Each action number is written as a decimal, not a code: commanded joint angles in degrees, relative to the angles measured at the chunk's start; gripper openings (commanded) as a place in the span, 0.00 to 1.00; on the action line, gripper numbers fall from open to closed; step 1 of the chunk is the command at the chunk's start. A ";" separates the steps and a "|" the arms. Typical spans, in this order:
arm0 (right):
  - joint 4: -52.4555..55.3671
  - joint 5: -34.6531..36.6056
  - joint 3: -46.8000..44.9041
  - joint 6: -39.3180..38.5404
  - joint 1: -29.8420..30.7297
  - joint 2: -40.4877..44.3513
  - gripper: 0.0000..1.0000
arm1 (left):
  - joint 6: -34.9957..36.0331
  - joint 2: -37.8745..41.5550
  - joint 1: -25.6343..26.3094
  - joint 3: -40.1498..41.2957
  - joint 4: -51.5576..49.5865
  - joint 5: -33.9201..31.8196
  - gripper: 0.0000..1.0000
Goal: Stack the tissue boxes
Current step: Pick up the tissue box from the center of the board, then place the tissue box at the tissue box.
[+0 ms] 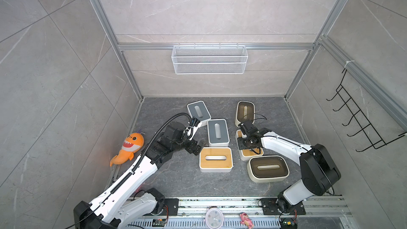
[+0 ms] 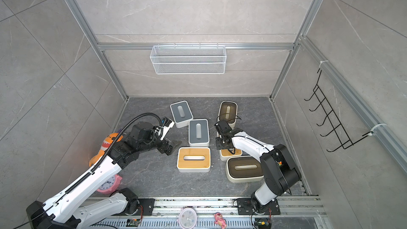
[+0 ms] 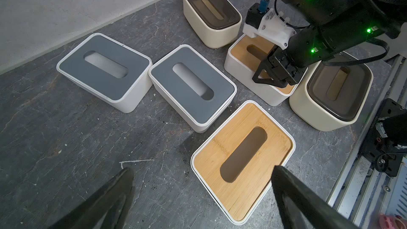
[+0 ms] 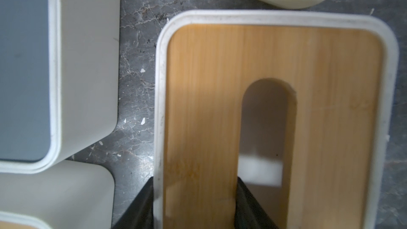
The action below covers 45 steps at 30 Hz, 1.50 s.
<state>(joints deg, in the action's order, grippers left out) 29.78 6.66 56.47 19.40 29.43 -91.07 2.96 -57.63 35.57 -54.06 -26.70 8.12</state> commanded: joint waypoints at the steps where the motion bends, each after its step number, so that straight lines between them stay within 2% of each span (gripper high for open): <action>1: 0.99 1.29 -0.44 -1.41 -0.16 0.52 0.50 | -1.09 0.58 -0.47 0.27 1.83 0.81 1.00; 12: 5.09 2.28 1.88 -5.24 -0.16 8.31 0.47 | -1.92 1.00 -1.29 0.27 1.93 1.98 1.00; 20: 3.81 -7.09 1.54 -13.86 -0.07 16.56 0.44 | -3.85 2.39 -2.46 0.10 2.01 5.33 1.00; 22: 4.05 -11.15 1.77 -15.32 0.09 18.17 0.44 | -7.11 2.13 -2.60 -1.13 -0.44 6.40 1.00; 26: 7.42 -14.71 3.69 -18.38 1.55 20.20 0.43 | -11.76 3.36 -2.62 -0.57 -4.05 15.93 1.00; 31: 7.21 -19.27 3.93 -22.57 4.67 22.45 0.42 | -18.23 9.59 -3.34 5.01 -0.69 18.48 1.00; 38: 10.23 -18.09 7.81 -27.74 11.48 20.39 0.42 | -29.43 12.20 -8.76 2.02 -12.99 16.28 1.00; 41: 11.71 -18.17 9.19 -29.68 13.22 19.75 0.43 | -33.04 12.02 -13.14 1.21 -16.50 21.86 1.00; 43: 12.05 -18.18 9.88 -30.52 14.19 19.53 0.43 | -37.17 12.39 -15.45 1.69 -15.29 26.72 1.00; 45: 12.23 -18.15 10.24 -31.29 15.08 19.37 0.43 | -42.25 13.66 -16.04 2.43 -13.38 28.39 1.00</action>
<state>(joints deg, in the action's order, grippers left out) 41.60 -11.22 64.10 -8.58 43.53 -71.42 -30.48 -45.76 20.56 -50.57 -39.86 29.69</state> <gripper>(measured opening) 0.508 0.999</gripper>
